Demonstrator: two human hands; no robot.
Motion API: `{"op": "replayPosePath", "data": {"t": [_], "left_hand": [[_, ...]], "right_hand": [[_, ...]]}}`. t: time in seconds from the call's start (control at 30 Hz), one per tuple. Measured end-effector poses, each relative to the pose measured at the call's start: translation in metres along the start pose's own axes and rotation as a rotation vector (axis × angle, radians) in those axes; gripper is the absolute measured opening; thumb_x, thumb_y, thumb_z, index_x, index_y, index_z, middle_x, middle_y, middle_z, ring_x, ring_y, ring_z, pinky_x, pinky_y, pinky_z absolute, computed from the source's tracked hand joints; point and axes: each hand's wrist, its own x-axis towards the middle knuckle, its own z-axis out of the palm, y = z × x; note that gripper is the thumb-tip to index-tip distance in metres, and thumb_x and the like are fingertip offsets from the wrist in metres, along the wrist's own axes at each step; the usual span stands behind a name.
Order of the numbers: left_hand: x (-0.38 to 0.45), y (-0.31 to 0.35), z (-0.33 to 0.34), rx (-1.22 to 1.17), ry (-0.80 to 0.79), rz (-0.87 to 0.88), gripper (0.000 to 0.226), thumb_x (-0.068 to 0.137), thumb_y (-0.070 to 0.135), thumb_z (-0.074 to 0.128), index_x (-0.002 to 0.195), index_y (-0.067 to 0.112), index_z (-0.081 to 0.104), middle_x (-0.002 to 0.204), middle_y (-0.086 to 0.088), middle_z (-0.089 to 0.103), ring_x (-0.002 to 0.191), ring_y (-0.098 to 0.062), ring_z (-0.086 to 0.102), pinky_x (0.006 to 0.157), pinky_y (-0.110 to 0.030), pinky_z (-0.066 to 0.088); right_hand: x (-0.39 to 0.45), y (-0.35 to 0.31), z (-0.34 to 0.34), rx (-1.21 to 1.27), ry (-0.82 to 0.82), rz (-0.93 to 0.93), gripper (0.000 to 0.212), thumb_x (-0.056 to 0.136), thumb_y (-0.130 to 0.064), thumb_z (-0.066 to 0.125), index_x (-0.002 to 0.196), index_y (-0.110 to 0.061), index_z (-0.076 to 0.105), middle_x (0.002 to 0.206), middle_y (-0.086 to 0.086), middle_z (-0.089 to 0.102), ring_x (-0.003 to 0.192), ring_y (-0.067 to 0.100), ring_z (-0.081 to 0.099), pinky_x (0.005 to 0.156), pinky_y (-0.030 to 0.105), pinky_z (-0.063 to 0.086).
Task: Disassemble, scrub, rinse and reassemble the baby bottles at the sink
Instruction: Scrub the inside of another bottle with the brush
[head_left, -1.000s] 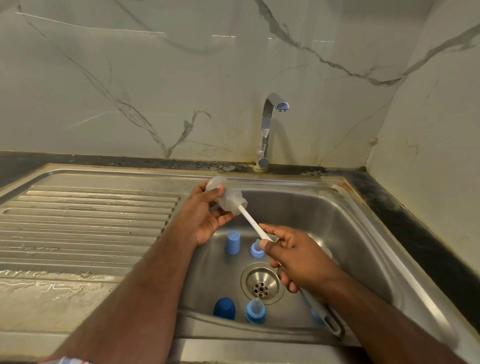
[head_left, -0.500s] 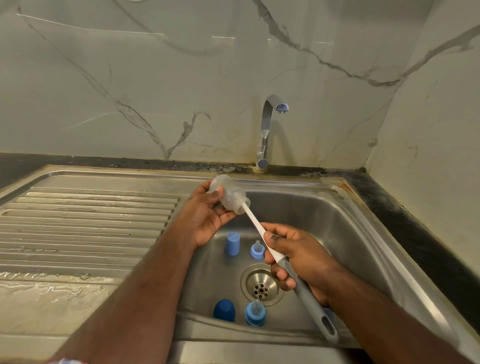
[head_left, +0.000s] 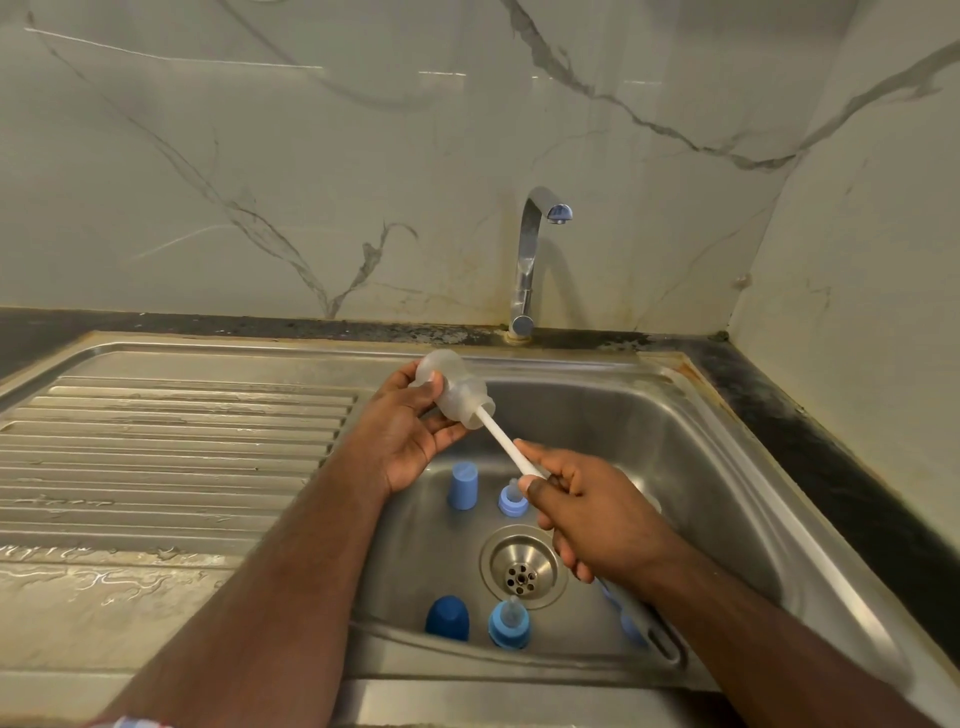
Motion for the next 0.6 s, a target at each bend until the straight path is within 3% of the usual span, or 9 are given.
{"op": "replayPosePath", "data": {"t": [0.1, 0.3, 0.43, 0.6], "left_hand": [[0.0017, -0.0002, -0.0003, -0.014, 0.017, 0.022, 0.038, 0.101, 0.010, 0.058, 0.138, 0.012, 0.050, 0.132, -0.023, 0.061, 0.106, -0.041, 0.071, 0.074, -0.050, 0.062], [0.0031, 0.0001, -0.0025, -0.043, 0.052, 0.073, 0.030, 0.100, 0.008, 0.058, 0.129, 0.016, 0.055, 0.128, -0.021, 0.061, 0.099, -0.038, 0.074, 0.071, -0.049, 0.062], [0.0037, 0.0009, -0.0040, -0.054, 0.068, 0.075, 0.033, 0.101, 0.010, 0.058, 0.132, 0.017, 0.054, 0.129, -0.020, 0.061, 0.099, -0.037, 0.074, 0.071, -0.048, 0.062], [0.0013, 0.0028, -0.0019, -0.052, 0.052, 0.059, 0.031, 0.102, 0.010, 0.057, 0.131, 0.017, 0.054, 0.129, -0.021, 0.062, 0.100, -0.038, 0.074, 0.071, -0.048, 0.062]], "right_hand": [[0.0012, -0.0020, 0.0060, 0.165, 0.008, 0.063, 0.041, 0.104, -0.025, 0.051, 0.142, -0.037, 0.050, 0.081, 0.007, 0.060, 0.043, 0.009, 0.049, 0.040, 0.024, 0.041], [-0.0012, -0.0049, 0.0079, 0.192, -0.066, 0.148, 0.039, 0.106, -0.026, 0.046, 0.143, -0.039, 0.047, 0.086, 0.009, 0.059, 0.043, 0.011, 0.050, 0.038, 0.023, 0.040], [-0.0040, -0.0050, 0.0005, 0.307, -0.140, 0.135, 0.035, 0.104, -0.021, 0.049, 0.136, -0.034, 0.055, 0.074, 0.008, 0.059, 0.040, 0.012, 0.046, 0.035, 0.021, 0.036], [-0.0040, -0.0021, 0.0030, 0.009, 0.017, 0.021, 0.047, 0.101, -0.023, 0.056, 0.143, -0.042, 0.047, 0.075, 0.005, 0.063, 0.042, 0.011, 0.052, 0.038, 0.024, 0.042]]}}
